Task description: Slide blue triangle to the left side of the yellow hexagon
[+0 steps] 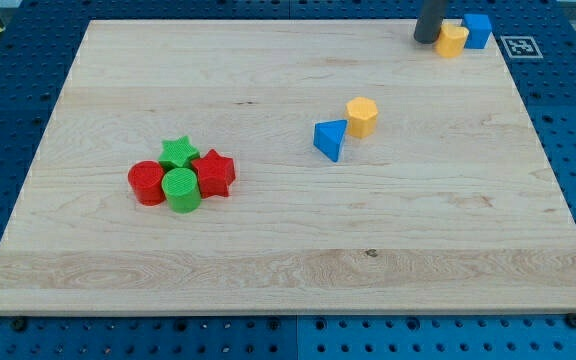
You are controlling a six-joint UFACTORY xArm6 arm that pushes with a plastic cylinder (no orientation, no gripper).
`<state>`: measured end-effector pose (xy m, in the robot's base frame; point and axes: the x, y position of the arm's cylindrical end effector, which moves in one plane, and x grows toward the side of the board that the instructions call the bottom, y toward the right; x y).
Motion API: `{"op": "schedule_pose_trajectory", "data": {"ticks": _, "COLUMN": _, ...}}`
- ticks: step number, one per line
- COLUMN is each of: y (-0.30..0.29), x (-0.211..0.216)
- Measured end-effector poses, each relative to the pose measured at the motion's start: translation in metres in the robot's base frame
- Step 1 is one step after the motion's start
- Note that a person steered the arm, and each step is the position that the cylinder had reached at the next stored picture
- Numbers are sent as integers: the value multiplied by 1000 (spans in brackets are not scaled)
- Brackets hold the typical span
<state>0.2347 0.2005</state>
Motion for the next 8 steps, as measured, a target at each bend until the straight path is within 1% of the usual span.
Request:
{"op": "schedule_pose_trajectory", "data": {"ticks": 1, "y": 18, "x": 0}}
{"op": "schedule_pose_trajectory", "data": {"ticks": 2, "y": 22, "x": 0}}
{"op": "schedule_pose_trajectory", "data": {"ticks": 3, "y": -10, "x": 5}}
{"op": "schedule_pose_trajectory", "data": {"ticks": 4, "y": -43, "x": 39}}
{"op": "schedule_pose_trajectory", "data": {"ticks": 5, "y": -32, "x": 87}}
{"op": "schedule_pose_trajectory", "data": {"ticks": 6, "y": -26, "x": 149}}
{"op": "schedule_pose_trajectory", "data": {"ticks": 7, "y": -35, "x": 213}}
{"op": "schedule_pose_trajectory", "data": {"ticks": 8, "y": -98, "x": 266}}
